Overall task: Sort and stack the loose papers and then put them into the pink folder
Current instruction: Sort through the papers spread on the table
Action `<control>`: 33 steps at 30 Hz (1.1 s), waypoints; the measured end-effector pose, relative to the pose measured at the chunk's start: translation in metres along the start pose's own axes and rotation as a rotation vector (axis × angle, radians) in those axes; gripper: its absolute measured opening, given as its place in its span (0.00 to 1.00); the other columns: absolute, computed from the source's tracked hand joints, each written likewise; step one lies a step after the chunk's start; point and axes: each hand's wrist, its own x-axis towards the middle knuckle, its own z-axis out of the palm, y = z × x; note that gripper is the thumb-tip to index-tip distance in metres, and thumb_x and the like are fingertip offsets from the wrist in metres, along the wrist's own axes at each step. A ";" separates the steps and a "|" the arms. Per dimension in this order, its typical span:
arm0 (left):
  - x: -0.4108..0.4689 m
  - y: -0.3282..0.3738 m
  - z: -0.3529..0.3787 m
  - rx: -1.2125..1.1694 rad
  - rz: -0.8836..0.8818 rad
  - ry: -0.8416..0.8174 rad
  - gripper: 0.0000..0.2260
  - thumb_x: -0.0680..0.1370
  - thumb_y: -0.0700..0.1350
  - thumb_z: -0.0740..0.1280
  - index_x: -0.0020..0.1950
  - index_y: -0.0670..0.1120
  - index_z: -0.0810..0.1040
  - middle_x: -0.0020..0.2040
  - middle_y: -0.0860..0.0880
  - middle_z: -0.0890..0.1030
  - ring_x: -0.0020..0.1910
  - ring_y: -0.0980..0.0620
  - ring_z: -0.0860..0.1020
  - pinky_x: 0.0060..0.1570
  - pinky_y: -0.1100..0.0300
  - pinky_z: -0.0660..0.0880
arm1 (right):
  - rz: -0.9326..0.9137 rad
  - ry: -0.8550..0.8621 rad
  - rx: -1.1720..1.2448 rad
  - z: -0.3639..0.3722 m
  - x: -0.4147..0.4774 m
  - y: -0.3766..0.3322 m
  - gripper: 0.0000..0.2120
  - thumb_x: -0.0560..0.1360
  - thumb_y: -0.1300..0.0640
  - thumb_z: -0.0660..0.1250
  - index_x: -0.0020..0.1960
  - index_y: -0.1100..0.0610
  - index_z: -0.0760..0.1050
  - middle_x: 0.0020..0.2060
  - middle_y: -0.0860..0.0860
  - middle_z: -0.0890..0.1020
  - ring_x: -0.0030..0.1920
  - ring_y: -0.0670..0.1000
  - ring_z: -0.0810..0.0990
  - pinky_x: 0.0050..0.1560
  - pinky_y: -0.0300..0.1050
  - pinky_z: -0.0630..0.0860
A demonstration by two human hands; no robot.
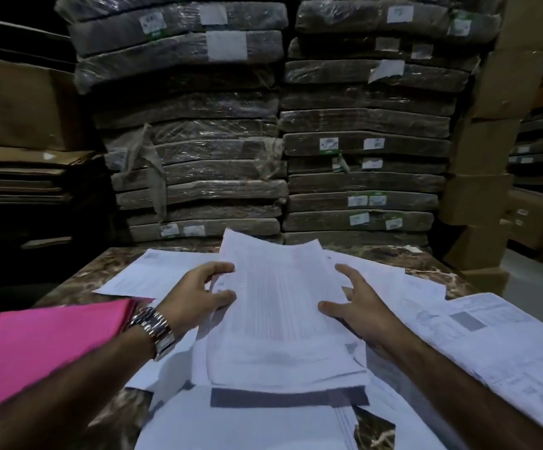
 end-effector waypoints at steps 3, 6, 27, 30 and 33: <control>-0.033 -0.014 -0.011 0.069 -0.068 -0.005 0.23 0.72 0.41 0.73 0.65 0.54 0.74 0.65 0.54 0.73 0.56 0.56 0.78 0.58 0.56 0.76 | 0.019 -0.072 -0.093 0.019 -0.007 0.009 0.36 0.69 0.62 0.76 0.71 0.47 0.63 0.58 0.51 0.74 0.58 0.49 0.75 0.53 0.43 0.78; -0.058 -0.030 -0.016 0.235 -0.145 -0.043 0.30 0.71 0.46 0.74 0.71 0.54 0.67 0.66 0.56 0.70 0.56 0.53 0.78 0.53 0.60 0.75 | 0.034 -0.084 -0.289 0.033 -0.013 0.015 0.38 0.65 0.56 0.79 0.70 0.49 0.64 0.60 0.53 0.76 0.57 0.49 0.75 0.53 0.39 0.73; -0.073 -0.028 -0.026 0.718 -0.211 -0.087 0.14 0.74 0.55 0.69 0.50 0.48 0.71 0.52 0.50 0.78 0.45 0.51 0.75 0.42 0.62 0.71 | 0.129 -0.038 -0.780 0.045 -0.048 0.000 0.26 0.69 0.43 0.73 0.59 0.53 0.67 0.55 0.48 0.77 0.50 0.47 0.77 0.36 0.34 0.71; -0.072 -0.032 -0.026 0.714 -0.216 -0.101 0.15 0.73 0.57 0.69 0.48 0.47 0.72 0.50 0.48 0.79 0.44 0.51 0.75 0.43 0.60 0.72 | 0.173 -0.088 -0.679 0.043 -0.049 -0.005 0.24 0.71 0.44 0.72 0.57 0.54 0.66 0.49 0.45 0.74 0.43 0.42 0.73 0.31 0.32 0.67; -0.070 -0.034 -0.025 0.678 -0.201 -0.096 0.17 0.72 0.57 0.70 0.48 0.44 0.75 0.45 0.50 0.78 0.39 0.53 0.74 0.38 0.61 0.69 | 0.225 -0.104 -0.534 0.041 -0.048 -0.009 0.21 0.72 0.45 0.72 0.54 0.52 0.64 0.43 0.42 0.70 0.40 0.40 0.71 0.31 0.32 0.66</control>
